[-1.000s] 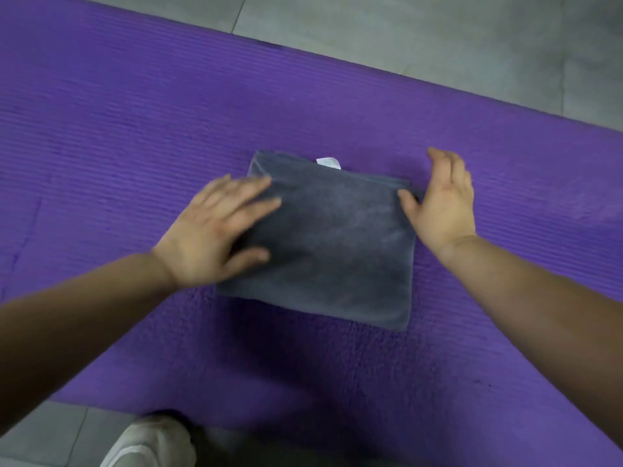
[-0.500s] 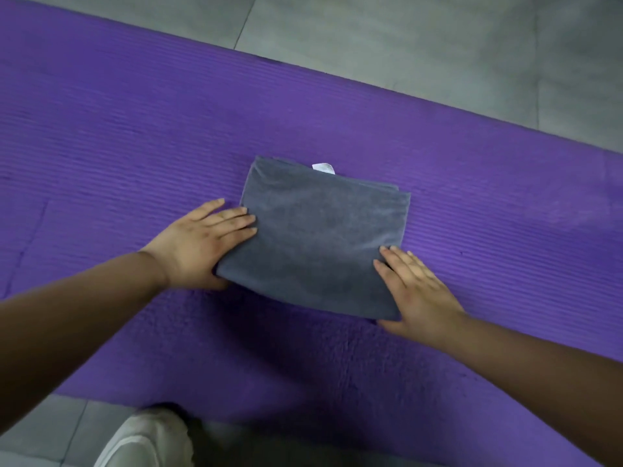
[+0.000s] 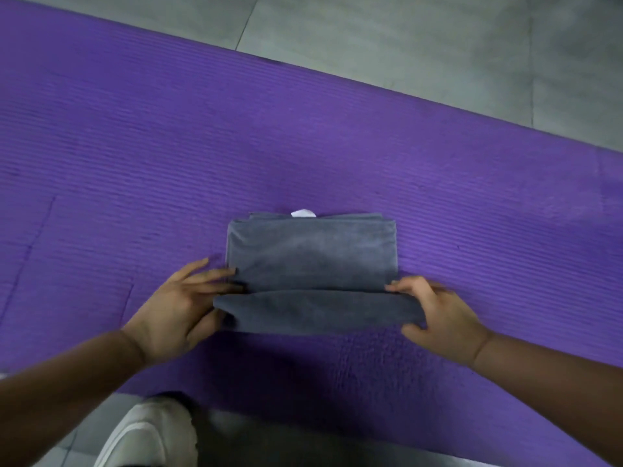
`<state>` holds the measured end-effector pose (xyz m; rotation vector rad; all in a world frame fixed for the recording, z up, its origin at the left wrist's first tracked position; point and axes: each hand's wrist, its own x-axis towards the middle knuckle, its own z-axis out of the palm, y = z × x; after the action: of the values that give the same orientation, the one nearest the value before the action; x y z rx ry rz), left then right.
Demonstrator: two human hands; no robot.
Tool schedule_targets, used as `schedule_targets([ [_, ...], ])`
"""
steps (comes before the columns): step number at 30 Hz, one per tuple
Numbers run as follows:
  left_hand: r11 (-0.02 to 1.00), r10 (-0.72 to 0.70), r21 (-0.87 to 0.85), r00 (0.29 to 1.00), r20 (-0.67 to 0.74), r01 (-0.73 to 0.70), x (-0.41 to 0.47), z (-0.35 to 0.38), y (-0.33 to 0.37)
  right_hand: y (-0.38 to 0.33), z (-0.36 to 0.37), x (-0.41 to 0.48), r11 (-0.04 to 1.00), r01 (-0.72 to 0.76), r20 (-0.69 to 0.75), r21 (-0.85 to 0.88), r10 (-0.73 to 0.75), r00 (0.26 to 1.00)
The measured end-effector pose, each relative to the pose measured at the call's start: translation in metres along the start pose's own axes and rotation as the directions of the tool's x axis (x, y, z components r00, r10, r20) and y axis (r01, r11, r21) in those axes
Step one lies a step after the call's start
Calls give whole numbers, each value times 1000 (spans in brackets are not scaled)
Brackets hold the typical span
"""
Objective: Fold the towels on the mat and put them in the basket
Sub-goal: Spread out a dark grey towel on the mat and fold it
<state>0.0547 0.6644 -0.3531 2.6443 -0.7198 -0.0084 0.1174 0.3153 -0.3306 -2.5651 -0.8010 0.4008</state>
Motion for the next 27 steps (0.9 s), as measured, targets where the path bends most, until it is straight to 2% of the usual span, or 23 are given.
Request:
schedule_targets([
  [2, 982, -151, -130, 985, -84, 140, -7, 11, 4, -8, 0, 0, 984, -122, -76, 130, 132, 988],
  [4, 926, -307, -273, 942, -139, 261, -2, 14, 8, -15, -1, 8, 975, -191, -152, 118, 208, 966],
  [6, 821, -478, -416, 869, -125, 392, 13, 4, 14, -17, -3, 22, 970, -235, -190, 60, 242, 951],
  [8, 720, -615, -470, 783, -91, 511, 30, -5, 16, -20, -8, 39, 926, -362, -131, 107, 374, 918],
  [11, 552, -790, -444, 613, -8, 705, 57, -17, 16, -26, -13, 63, 849, -515, -91, 120, 526, 846],
  [13, 465, -857, -341, 512, 61, 817, 73, -20, 12, -30, -13, 78, 819, -570, -116, 64, 574, 811],
  [15, 436, -881, -229, 465, 88, 870, 84, -17, 4, -30, -10, 89, 779, -625, -119, 40, 625, 771],
  [17, 436, -890, -191, 453, 50, 879, 87, -14, 0, -30, -6, 95, 758, -652, -102, 22, 650, 753],
  [19, 483, -876, -184, 476, -86, 856, 85, -17, -2, -29, -3, 96, 752, -659, -88, 16, 658, 748],
  [20, 567, -819, -152, 533, -214, 810, 82, -19, -2, -29, -2, 96, 749, -663, -90, 15, 661, 745],
  [21, 702, -689, -88, 642, -337, 707, 81, -21, 1, -29, -2, 97, 742, -670, -91, 22, 669, 738],
  [22, 831, -505, 15, 766, -399, 556, 82, -22, 7, -27, -1, 98, 737, -676, -92, 31, 675, 732],
  [23, 916, -301, 132, 868, -394, 378, 83, -18, 14, -28, -1, 98, 734, -679, -86, 34, 679, 730],
  [24, 951, -141, 216, 934, -328, 220, 85, -11, 21, -28, 0, 98, 732, -681, -71, 37, 681, 728],
  [25, 958, -51, 262, 966, -254, 119, 87, -2, 27, -28, 0, 99, 728, -684, -55, 38, 685, 726],
  [27, 951, -20, 304, 992, -123, 57, 91, 13, 31, -30, -2, 102, 720, -694, -46, 10, 693, 719],
])
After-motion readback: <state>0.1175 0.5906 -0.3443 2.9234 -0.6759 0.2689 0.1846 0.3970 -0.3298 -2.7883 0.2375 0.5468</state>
